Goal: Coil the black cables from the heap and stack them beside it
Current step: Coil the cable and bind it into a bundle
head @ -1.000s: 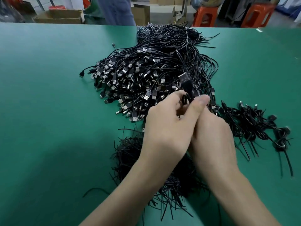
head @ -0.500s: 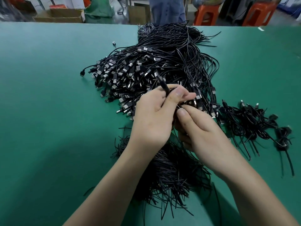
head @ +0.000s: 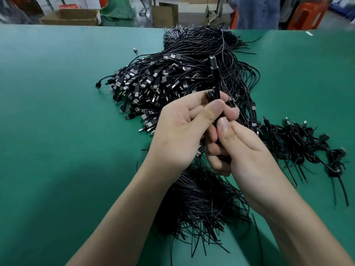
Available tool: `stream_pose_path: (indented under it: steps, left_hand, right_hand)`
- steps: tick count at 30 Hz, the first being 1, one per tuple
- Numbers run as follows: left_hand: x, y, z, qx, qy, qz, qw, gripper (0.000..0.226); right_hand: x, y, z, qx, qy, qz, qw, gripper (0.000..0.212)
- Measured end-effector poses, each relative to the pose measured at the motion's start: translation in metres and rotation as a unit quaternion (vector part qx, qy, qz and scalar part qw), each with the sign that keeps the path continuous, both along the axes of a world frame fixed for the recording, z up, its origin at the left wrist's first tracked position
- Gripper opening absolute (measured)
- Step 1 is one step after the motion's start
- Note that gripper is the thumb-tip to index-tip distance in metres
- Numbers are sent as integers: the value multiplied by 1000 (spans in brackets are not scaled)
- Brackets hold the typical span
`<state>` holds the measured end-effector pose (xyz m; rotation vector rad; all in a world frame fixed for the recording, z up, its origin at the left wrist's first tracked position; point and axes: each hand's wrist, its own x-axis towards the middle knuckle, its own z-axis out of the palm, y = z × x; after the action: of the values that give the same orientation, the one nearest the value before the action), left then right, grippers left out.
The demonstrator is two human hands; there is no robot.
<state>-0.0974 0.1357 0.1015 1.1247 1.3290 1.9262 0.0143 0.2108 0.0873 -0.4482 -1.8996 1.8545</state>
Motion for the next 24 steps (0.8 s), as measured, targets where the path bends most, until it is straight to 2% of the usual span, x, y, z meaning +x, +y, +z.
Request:
stream_pose_path:
  steps: [3,6,8,11,13,15,17,18,21,24]
  left_hand:
    - [1,-1,1,10,-13,-13,1000,15]
    - [-1,-2,0,-13,16,-8,1000,16]
    - [-4,-3,1,-29,45,-4,999,17]
    - [-18,-10,5,-81,135,-11,988,19]
    - [-36,-18,7,-179,257,-23,949,17]
    - [-50,-26,6,-305,374,-63,874,14]
    - [-55,-30,3,-406,421,-105,804,9]
    - [-55,-30,1,-440,424,-109,784,8]
    - [-54,-26,-6,-487,446,-92,746,9]
    - [-54,-24,-8,-495,458,-92,733,13]
  right_hand:
    - [-1,0,1,54,-11,-16,998,37]
    - [0,1,0,116,-40,-53,991,35]
    - [0,2,1,155,-54,-75,984,35]
    - [3,3,4,138,-27,-72,987,36]
    - [5,4,5,130,-20,-77,988,36]
    - [7,7,5,134,-33,-84,987,36]
    - [7,8,4,136,-42,-88,986,37]
    - [7,9,4,136,-46,-88,986,37]
    - [8,9,6,130,-49,-85,987,36]
    - [9,11,8,115,-40,-86,989,36]
